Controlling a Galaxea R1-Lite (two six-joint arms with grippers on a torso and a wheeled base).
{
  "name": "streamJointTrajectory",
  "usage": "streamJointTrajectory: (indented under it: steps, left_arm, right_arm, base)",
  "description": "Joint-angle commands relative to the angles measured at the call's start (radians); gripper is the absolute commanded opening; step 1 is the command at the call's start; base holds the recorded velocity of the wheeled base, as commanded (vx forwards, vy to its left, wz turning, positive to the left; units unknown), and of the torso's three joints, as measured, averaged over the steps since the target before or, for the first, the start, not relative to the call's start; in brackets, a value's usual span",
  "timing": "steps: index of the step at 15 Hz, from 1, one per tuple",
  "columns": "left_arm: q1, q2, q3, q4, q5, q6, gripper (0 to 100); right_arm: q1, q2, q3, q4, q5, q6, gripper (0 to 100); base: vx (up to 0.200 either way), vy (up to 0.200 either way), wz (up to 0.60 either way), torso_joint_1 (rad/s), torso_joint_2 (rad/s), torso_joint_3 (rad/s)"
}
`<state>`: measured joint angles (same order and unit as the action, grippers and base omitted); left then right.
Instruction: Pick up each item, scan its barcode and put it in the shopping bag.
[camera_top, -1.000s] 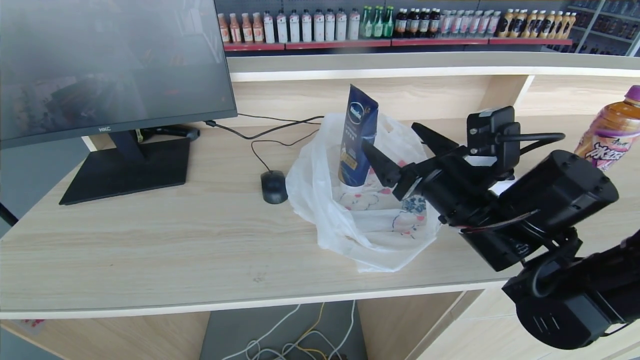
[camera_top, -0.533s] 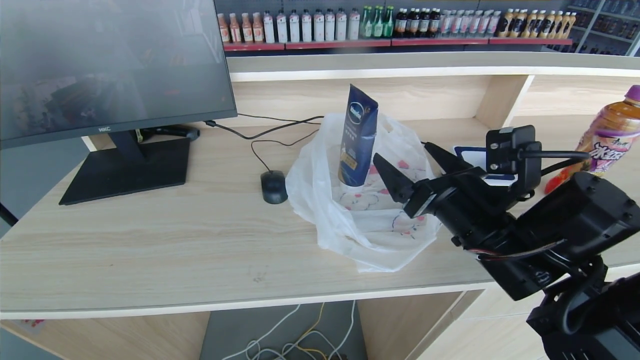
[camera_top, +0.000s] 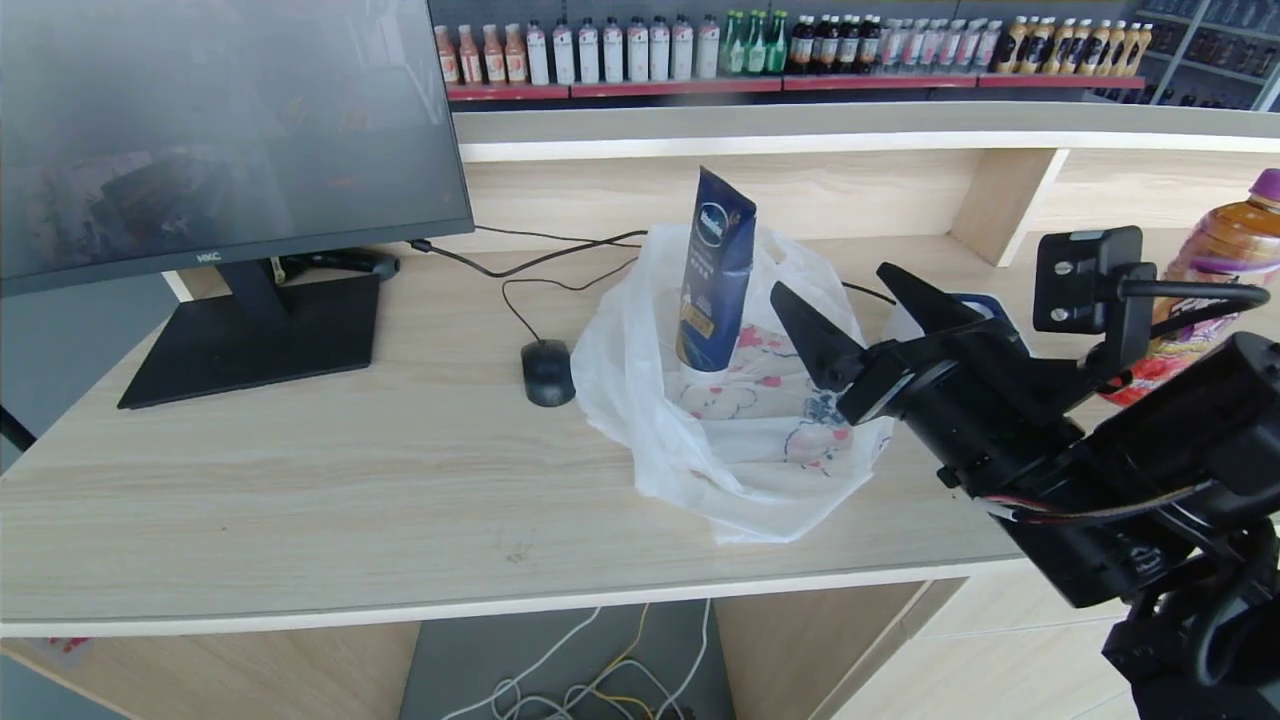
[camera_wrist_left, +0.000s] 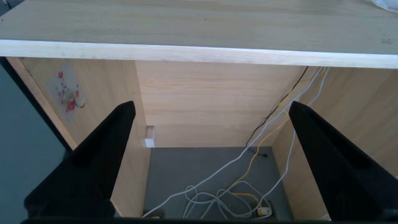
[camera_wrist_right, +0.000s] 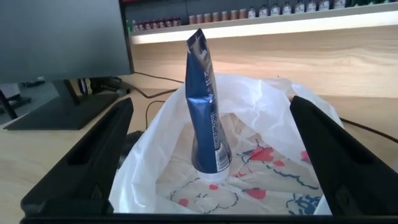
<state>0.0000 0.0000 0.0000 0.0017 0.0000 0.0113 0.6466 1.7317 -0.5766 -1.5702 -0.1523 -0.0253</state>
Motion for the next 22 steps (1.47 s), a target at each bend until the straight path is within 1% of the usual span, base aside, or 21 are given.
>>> streamJointTrajectory:
  steps: [1,6,15,18,22]
  left_arm:
    - [0.0,0.0,0.0,0.0,0.0,0.001,100]
    - [0.0,0.0,0.0,0.0,0.0,0.001,100]
    - [0.0,0.0,0.0,0.0,0.0,-0.004,100]
    - [0.002,0.0,0.0,0.0,0.0,-0.014,100]
    - [0.002,0.0,0.0,0.0,0.0,-0.014,100]
  right_arm:
    - [0.001,-0.006,0.001,-0.001,-0.001,-0.001,100]
    - [0.001,0.0,0.001,-0.001,0.0,-0.001,100]
    - [0.002,0.006,0.011,-0.001,0.0,-0.001,100]
    - [0.004,0.006,0.012,-0.001,0.0,-0.001,100]
    - [0.004,0.006,0.012,-0.001,0.0,-0.001,100]
  base:
    - [0.0,0.0,0.0,0.0,0.0,0.0]
    - [0.0,0.0,0.0,0.0,0.0,0.0]
    - [0.0,-0.2,0.0,0.005,0.0,0.001]
    - [0.0,-0.2,0.0,-0.004,0.0,0.002]
    - [0.0,-0.2,0.0,0.004,0.0,-0.001]
